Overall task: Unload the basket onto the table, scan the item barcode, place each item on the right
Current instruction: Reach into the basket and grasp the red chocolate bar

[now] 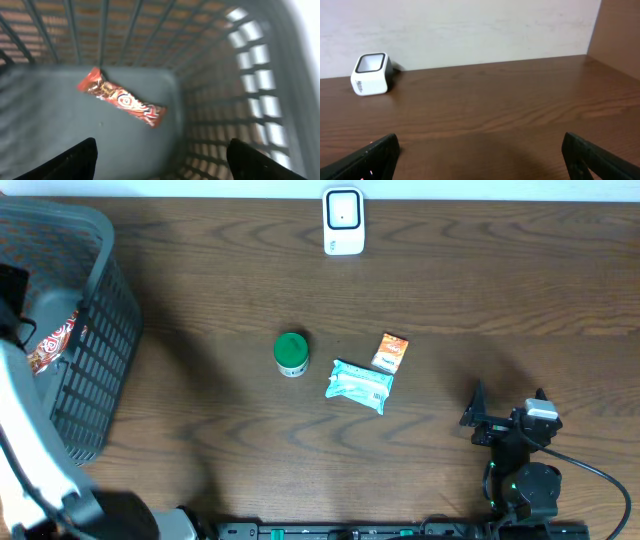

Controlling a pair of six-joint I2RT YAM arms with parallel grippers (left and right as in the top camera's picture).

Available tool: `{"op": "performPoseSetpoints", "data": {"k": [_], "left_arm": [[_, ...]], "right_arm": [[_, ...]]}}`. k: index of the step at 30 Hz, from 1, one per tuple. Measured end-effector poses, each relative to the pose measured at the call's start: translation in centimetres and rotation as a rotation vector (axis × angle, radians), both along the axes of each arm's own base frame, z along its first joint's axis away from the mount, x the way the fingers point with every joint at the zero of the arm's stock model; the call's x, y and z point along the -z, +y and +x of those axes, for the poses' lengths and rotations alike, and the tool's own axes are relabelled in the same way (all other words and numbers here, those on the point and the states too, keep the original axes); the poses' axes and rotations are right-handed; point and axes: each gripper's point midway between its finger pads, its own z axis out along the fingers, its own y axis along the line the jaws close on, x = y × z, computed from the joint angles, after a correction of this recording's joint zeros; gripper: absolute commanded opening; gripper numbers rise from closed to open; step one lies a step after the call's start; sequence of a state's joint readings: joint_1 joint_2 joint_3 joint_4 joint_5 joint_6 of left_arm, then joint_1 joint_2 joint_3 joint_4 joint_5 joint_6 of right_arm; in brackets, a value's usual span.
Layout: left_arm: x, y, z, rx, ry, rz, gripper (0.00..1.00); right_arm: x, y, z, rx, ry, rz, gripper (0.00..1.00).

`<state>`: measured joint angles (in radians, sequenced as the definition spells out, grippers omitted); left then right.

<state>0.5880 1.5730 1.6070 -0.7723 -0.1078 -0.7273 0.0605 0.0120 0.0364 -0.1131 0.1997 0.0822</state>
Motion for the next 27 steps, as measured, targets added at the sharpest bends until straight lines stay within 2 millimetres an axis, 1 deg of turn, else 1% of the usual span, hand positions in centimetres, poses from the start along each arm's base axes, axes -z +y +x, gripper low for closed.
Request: {"op": "performPoseSetpoints", "data": {"k": [4, 9, 19, 24, 27], "left_arm": [[4.7, 1.4, 1.5, -0.033, 0.063, -0.068, 0.83], [9.3, 2.2, 2.4, -0.088, 0.117, -0.141, 0.84], [16.5, 3.6, 4.1, -0.182, 0.161, -0.218, 0.84], [19.4, 4.0, 4.6, -0.21, 0.179, -0.244, 0.83], [20.5, 4.2, 4.9, -0.223, 0.175, -0.251, 0.83]], "right_arm": [[0.0, 0.0, 0.0, 0.0, 0.0, 0.0, 0.99], [0.0, 0.0, 0.0, 0.0, 0.0, 0.0, 0.99], [0.0, 0.0, 0.0, 0.0, 0.0, 0.0, 0.99], [0.0, 0.0, 0.0, 0.0, 0.0, 0.0, 0.99], [0.0, 0.0, 0.0, 0.0, 0.0, 0.0, 0.99]]}}
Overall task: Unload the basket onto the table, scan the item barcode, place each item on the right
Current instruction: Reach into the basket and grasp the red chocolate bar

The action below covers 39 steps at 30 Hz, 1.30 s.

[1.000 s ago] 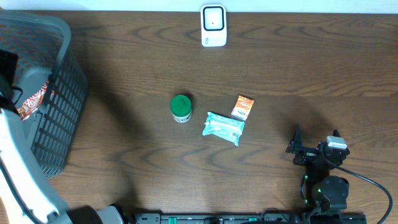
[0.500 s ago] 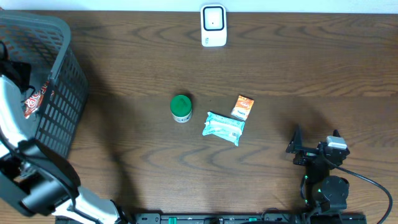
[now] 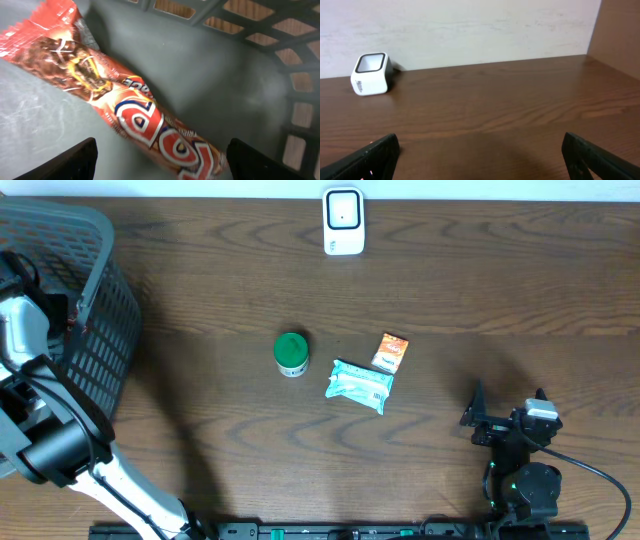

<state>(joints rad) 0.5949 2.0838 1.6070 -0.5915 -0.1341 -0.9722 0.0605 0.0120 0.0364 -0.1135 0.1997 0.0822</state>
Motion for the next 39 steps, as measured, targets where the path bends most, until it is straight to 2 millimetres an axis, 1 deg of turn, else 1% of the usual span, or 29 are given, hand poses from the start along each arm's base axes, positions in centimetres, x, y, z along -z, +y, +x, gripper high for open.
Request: {"op": "performPoseSetpoints", "data": {"k": [7, 12, 13, 14, 15, 16, 18, 24, 30, 32, 33, 35, 36, 39], "left_arm": [[1.5, 0.4, 0.6, -0.021, -0.012, -0.003, 0.83], [2.4, 0.5, 0.6, -0.025, -0.003, -0.007, 0.83], [2.4, 0.6, 0.6, -0.026, -0.004, -0.007, 0.79], [2.4, 0.7, 0.6, -0.029, -0.005, -0.006, 0.67], [2.4, 0.7, 0.5, -0.035, -0.006, -0.007, 0.46], [2.5, 0.8, 0.4, -0.039, -0.004, -0.01, 0.29], [2.9, 1.1, -0.1, -0.043, 0.011, -0.016, 0.08], [2.9, 1.5, -0.6, -0.022, 0.008, -0.043, 0.07], [2.4, 0.9, -1.4, 0.023, -0.022, -0.142, 0.07], [1.7, 0.6, -1.5, 0.041, -0.047, -0.164, 0.07], [0.8, 0.5, -1.5, 0.055, -0.066, -0.166, 0.07], [-1.8, 0.2, -1.2, 0.088, -0.116, -0.147, 0.07], [-3.7, -0.1, -1.2, 0.107, -0.144, -0.131, 0.07], [-10.9, -1.1, -1.4, 0.155, -0.256, -0.05, 0.07]], "right_arm": [[0.0, 0.0, 0.0, 0.0, 0.0, 0.0, 0.99], [0.0, 0.0, 0.0, 0.0, 0.0, 0.0, 0.99], [0.0, 0.0, 0.0, 0.0, 0.0, 0.0, 0.99], [0.0, 0.0, 0.0, 0.0, 0.0, 0.0, 0.99], [0.0, 0.0, 0.0, 0.0, 0.0, 0.0, 0.99], [0.0, 0.0, 0.0, 0.0, 0.0, 0.0, 0.99], [0.0, 0.0, 0.0, 0.0, 0.0, 0.0, 0.99], [0.0, 0.0, 0.0, 0.0, 0.0, 0.0, 0.99], [0.0, 0.0, 0.0, 0.0, 0.0, 0.0, 0.99], [0.0, 0.0, 0.0, 0.0, 0.0, 0.0, 0.99], [0.0, 0.0, 0.0, 0.0, 0.0, 0.0, 0.99], [0.0, 0.0, 0.0, 0.0, 0.0, 0.0, 0.99], [0.0, 0.0, 0.0, 0.0, 0.0, 0.0, 0.99], [0.0, 0.0, 0.0, 0.0, 0.0, 0.0, 0.99]]}}
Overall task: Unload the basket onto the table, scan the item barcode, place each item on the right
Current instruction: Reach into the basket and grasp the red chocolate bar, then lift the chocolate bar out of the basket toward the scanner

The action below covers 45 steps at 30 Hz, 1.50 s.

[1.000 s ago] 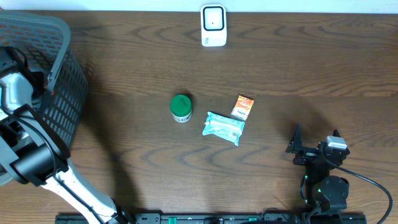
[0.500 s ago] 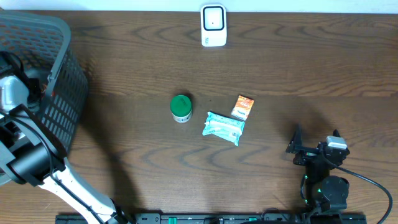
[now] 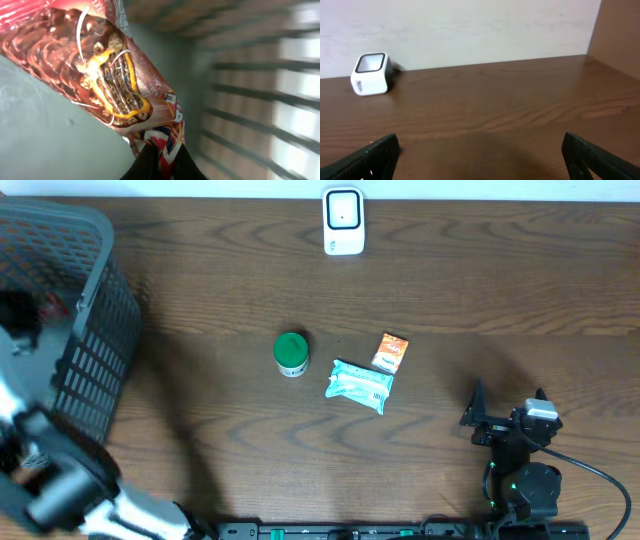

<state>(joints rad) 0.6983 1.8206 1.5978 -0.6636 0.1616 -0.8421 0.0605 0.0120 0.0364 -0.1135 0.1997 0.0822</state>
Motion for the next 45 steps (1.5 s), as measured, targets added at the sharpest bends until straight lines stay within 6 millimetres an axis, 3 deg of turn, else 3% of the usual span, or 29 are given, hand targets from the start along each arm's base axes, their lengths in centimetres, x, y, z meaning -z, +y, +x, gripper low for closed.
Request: {"op": "performPoseSetpoints", "data": {"k": [4, 6, 9, 12, 18, 21, 25, 30, 36, 45], "left_arm": [[-10.3, -3.1, -1.5, 0.061, -0.198, 0.096, 0.07], [-14.2, -5.5, -2.3, 0.113, -0.289, 0.116, 0.07], [-17.5, -10.6, -3.1, 0.235, -0.368, 0.096, 0.08], [-18.6, -17.8, -3.0, 0.445, -0.385, 0.054, 0.07], [-15.9, -33.8, -3.1, 0.942, -0.267, 0.01, 0.07], [-13.4, -39.7, -3.8, 1.12, -0.178, 0.053, 0.07], [-9.6, -45.1, -4.5, 1.274, -0.053, 0.134, 0.07], [-4.8, -49.3, -4.9, 1.383, 0.096, 0.199, 0.07], [0.8, -52.3, -5.5, 1.473, 0.259, 0.224, 0.07], [7.7, -53.8, -5.4, 1.541, 0.426, 0.239, 0.07]], "right_arm": [[0.0, 0.0, 0.0, 0.0, 0.0, 0.0, 0.99], [0.0, 0.0, 0.0, 0.0, 0.0, 0.0, 0.99], [0.0, 0.0, 0.0, 0.0, 0.0, 0.0, 0.99], [0.0, 0.0, 0.0, 0.0, -0.001, 0.0, 0.99], [0.0, 0.0, 0.0, 0.0, 0.0, 0.0, 0.99], [0.0, 0.0, 0.0, 0.0, 0.0, 0.0, 0.99], [0.0, 0.0, 0.0, 0.0, 0.0, 0.0, 0.99], [0.0, 0.0, 0.0, 0.0, 0.0, 0.0, 0.99], [0.0, 0.0, 0.0, 0.0, 0.0, 0.0, 0.99], [0.0, 0.0, 0.0, 0.0, 0.0, 0.0, 0.99]]}}
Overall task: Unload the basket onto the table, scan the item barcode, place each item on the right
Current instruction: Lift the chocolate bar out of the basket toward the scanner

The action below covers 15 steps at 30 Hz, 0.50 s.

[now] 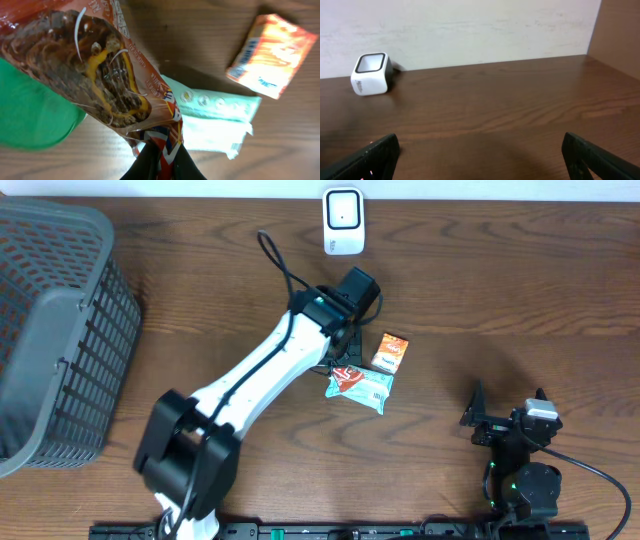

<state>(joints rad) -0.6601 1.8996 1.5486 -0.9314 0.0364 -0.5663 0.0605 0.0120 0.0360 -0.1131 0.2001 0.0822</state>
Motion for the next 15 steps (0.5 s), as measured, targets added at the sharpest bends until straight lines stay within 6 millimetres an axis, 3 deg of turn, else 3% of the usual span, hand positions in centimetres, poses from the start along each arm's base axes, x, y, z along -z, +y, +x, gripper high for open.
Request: {"op": "performPoseSetpoints", "data": {"k": [8, 15], "left_arm": [[5.0, -0.2, 0.7, 0.014, 0.055, 0.063, 0.07], [5.9, 1.1, 0.6, 0.037, 0.061, 0.143, 0.07]], "right_arm": [[0.0, 0.0, 0.0, 0.0, 0.0, 0.0, 0.99], [0.0, 0.0, 0.0, 0.0, 0.0, 0.0, 0.99]]}}
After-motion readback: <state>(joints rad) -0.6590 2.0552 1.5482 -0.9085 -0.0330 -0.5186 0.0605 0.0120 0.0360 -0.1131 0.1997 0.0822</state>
